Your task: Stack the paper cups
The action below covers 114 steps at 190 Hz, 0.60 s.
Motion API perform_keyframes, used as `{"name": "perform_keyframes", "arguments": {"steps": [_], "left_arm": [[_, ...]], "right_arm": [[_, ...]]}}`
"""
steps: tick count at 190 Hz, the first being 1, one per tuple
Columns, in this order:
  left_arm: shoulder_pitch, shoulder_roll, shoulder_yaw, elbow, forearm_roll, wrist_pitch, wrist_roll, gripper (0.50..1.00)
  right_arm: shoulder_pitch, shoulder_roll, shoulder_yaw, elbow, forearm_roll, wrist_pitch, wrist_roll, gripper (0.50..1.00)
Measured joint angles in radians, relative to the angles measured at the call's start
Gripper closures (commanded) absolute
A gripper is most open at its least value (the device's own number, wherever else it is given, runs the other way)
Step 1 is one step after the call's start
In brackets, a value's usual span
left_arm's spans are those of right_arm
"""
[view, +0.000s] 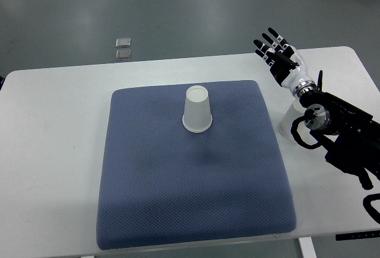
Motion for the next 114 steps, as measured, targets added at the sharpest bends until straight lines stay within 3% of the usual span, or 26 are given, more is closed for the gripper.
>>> {"name": "perform_keyframes", "arguments": {"steps": [114], "left_arm": [[0.008,0.0,-0.002,-0.007,0.002,-0.001,0.0,0.5]], "right_arm": [[0.003,-0.007,0.001,0.001,0.002,0.001,0.001,0.589]]}}
